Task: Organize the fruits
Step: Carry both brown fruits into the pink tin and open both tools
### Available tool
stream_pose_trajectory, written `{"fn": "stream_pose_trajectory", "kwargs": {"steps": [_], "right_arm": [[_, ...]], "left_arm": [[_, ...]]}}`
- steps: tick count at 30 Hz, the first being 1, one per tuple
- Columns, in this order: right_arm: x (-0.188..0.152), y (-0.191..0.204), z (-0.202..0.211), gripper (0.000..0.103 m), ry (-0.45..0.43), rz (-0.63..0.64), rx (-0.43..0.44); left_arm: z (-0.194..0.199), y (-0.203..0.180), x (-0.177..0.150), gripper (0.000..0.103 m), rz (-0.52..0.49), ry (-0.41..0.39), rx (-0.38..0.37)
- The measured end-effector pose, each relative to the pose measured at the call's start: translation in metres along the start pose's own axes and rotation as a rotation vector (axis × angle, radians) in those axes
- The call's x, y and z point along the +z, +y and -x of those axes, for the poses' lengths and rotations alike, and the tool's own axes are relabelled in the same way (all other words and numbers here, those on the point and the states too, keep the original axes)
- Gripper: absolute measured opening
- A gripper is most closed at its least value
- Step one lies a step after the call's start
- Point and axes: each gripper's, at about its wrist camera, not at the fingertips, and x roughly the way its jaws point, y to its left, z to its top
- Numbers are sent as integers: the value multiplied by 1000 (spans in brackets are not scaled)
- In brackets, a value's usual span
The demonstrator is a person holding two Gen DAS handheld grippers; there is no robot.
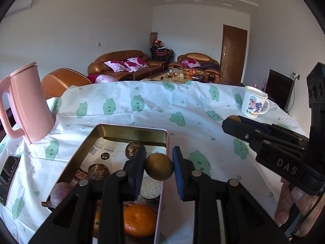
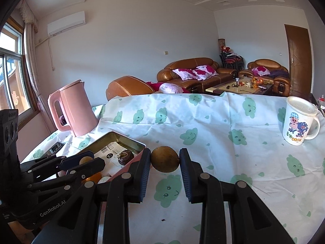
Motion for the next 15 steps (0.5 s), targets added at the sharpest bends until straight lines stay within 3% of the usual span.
{"fn": "stream_pose_trajectory", "kwargs": {"steps": [15], "right_arm": [[10,39,-2,31,-19,50,54]], "left_arm": [[18,36,-1,28,43,-53,69]]}}
